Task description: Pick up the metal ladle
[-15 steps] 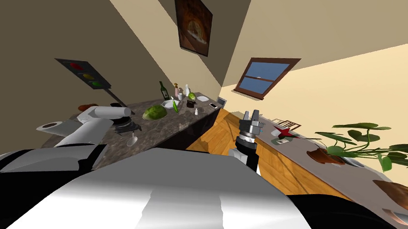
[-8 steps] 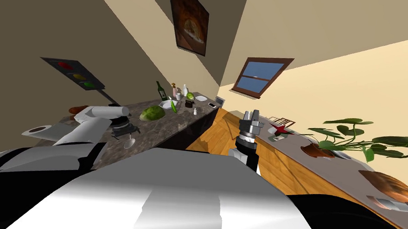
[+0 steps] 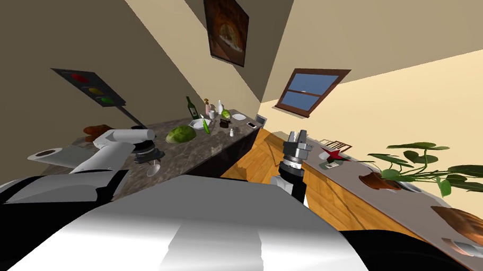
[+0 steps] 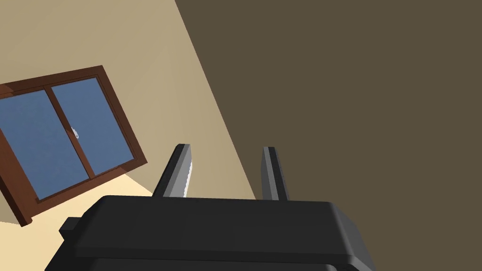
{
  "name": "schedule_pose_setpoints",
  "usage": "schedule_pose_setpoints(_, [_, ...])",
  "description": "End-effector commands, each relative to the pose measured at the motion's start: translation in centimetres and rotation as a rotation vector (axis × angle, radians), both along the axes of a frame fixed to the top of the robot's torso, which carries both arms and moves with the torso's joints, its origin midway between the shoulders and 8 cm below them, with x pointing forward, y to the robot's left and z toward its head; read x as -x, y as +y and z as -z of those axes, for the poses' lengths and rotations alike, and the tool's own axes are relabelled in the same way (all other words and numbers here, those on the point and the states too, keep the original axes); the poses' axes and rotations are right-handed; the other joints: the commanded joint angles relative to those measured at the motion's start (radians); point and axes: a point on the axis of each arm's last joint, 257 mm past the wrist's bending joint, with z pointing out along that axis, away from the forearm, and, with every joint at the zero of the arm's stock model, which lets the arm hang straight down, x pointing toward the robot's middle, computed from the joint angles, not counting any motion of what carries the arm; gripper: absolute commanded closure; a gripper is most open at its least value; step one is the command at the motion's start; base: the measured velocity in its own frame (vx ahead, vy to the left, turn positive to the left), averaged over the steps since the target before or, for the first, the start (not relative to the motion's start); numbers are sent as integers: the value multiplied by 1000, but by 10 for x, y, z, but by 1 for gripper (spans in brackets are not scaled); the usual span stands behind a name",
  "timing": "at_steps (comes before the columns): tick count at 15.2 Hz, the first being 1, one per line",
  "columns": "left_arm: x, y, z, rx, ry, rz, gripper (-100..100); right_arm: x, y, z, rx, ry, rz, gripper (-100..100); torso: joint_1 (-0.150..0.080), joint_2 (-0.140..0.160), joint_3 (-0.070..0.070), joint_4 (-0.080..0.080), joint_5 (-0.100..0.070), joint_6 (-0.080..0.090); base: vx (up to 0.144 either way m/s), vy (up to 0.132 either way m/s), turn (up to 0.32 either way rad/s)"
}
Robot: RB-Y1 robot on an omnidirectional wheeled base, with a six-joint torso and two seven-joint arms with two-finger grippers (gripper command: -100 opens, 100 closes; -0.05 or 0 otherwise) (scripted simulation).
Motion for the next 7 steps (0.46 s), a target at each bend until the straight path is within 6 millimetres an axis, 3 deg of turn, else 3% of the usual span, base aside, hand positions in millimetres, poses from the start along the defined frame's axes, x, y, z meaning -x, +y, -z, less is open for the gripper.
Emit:
schedule_pose_setpoints(1, [0,0,0,0,0,0,100,0,0,0,0,0,0,0,0,0,0,0,0,0,2,2,11])
schedule_pose_setpoints(3, [0,0,0,-1,0,-1,100,0,0,0,0,0,0,0,0,0,0,0,1,1,0,0,0])
schedule_pose_setpoints(6, [-4,0,-19,0,-1,-12,100,0,0,0,0,0,0,0,-1,2,1,1,0,2,-34,-6,-73])
schedule_pose_setpoints(7, [-4,1,-13,-1,-2,-9,100,0,0,0,0,0,0,0,-1,2,1,1,0,2,-21,1,-28])
